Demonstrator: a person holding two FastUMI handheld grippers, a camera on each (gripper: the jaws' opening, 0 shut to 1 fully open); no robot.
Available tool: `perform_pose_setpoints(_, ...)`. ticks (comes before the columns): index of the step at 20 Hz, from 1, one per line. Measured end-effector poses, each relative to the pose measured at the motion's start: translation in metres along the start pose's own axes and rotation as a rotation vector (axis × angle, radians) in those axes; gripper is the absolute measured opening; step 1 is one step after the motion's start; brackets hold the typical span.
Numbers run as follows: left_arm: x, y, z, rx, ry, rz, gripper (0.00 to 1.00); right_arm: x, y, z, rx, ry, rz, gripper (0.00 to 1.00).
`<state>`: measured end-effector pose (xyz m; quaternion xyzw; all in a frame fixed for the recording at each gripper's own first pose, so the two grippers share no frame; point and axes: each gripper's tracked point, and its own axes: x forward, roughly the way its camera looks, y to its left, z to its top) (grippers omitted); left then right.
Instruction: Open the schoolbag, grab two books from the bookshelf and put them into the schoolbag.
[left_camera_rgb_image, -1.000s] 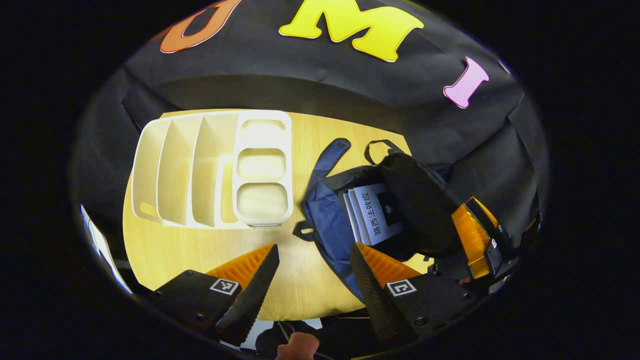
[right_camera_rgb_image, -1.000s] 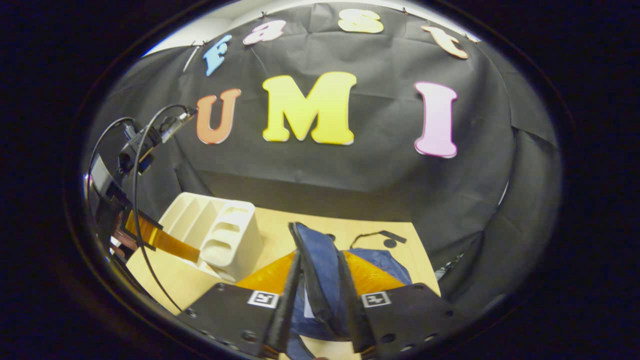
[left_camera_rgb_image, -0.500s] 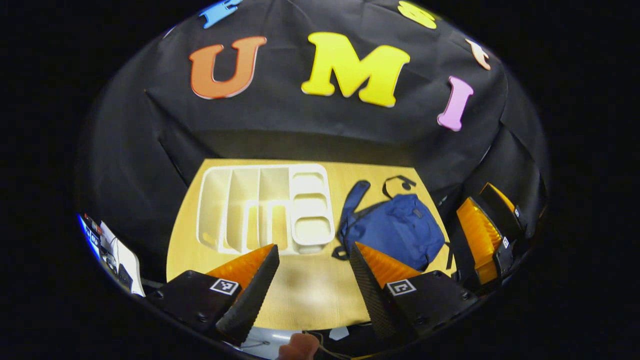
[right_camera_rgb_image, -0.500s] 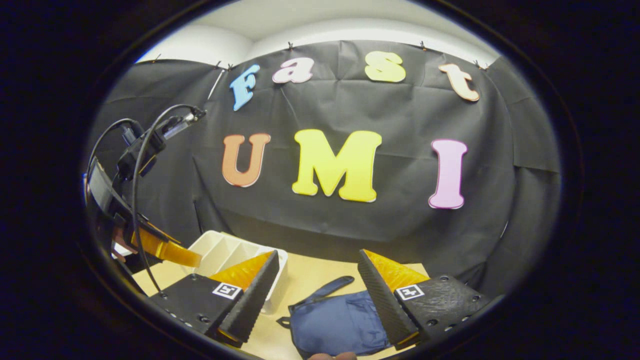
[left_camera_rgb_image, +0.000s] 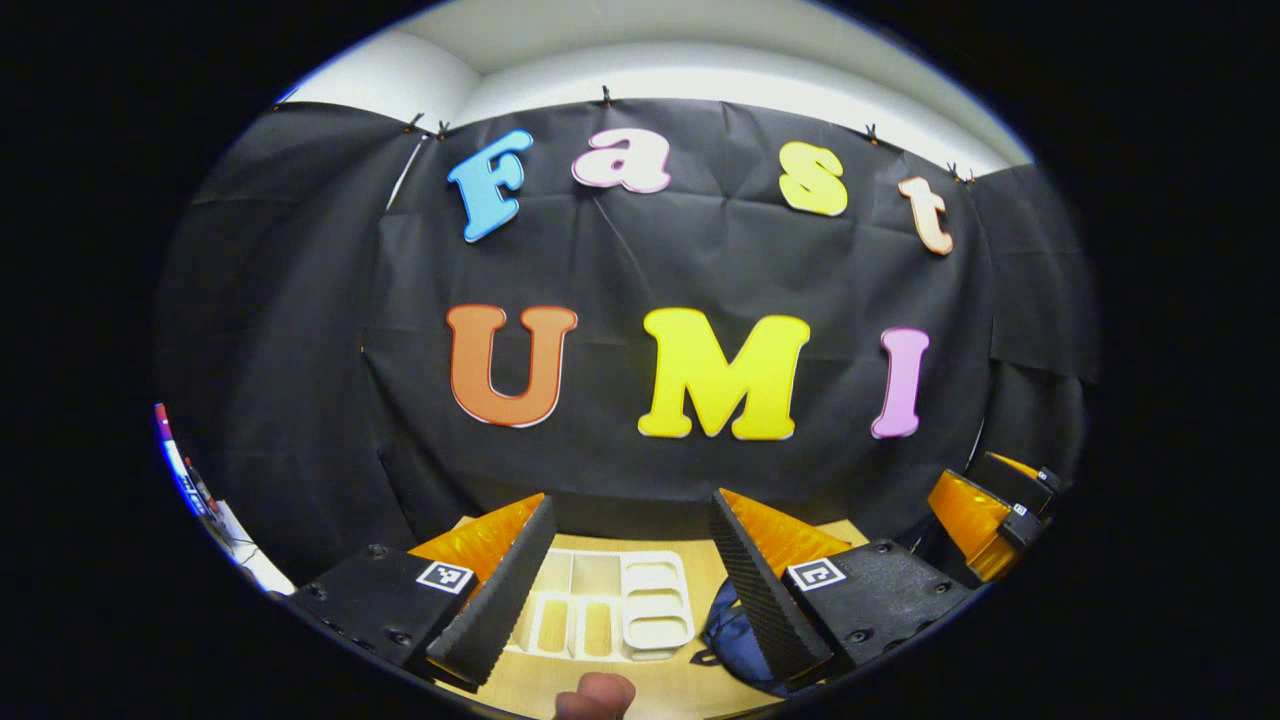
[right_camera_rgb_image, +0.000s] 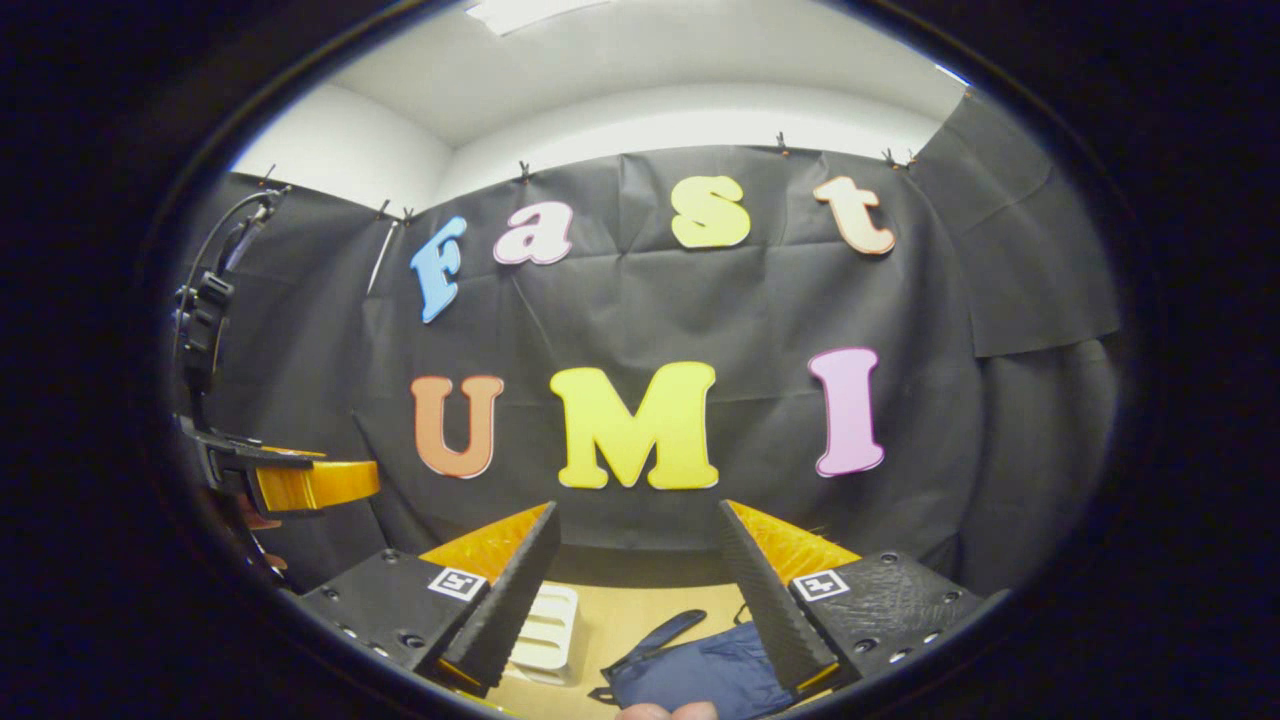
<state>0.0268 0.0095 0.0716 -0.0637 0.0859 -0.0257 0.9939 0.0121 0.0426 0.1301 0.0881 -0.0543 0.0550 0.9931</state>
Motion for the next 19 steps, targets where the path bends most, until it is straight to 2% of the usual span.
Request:
perform_pose_setpoints(3,-0.009,-0.005,0.015,0.02,-0.082,-0.006,0.98,-0.008,0.004,0.006,0.008,-0.035,-0.026,0.94)
perform_pose_setpoints(8,-0.024,-0.014,0.014,0.074,-0.119,0.006,1.0,-0.012,-0.003,0.004,-0.042,-0.038,-0.083,0.96)
perform_pose_setpoints(9,-0.024,-0.014,0.015,0.076,-0.124,0.008,0.97,-0.011,-0.004,0.004,-0.057,-0.042,-0.092,0.95)
perform_pose_setpoints(12,-0.026,-0.022,0.011,0.085,-0.136,0.0,0.97,-0.01,-0.004,0.005,-0.074,-0.05,-0.094,0.95)
perform_pose_setpoints(13,-0.027,-0.025,0.01,0.085,-0.136,-0.003,0.9,-0.01,-0.005,0.004,-0.074,-0.046,-0.096,0.95)
perform_pose_setpoints(15,-0.024,-0.029,0.01,0.081,-0.138,-0.012,0.9,-0.011,-0.005,0.004,-0.068,-0.045,-0.103,0.95)
perform_pose_setpoints(16,-0.024,-0.028,0.011,0.082,-0.143,-0.01,0.98,-0.011,-0.005,0.004,-0.067,-0.046,-0.107,0.95)
perform_pose_setpoints(17,-0.023,-0.028,0.01,0.077,-0.143,-0.008,0.89,-0.01,-0.006,0.003,-0.071,-0.046,-0.111,0.95)
perform_pose_setpoints(19,-0.021,-0.032,0.008,0.063,-0.139,-0.016,0.9,-0.01,-0.007,0.002,-0.078,-0.045,-0.116,0.98)
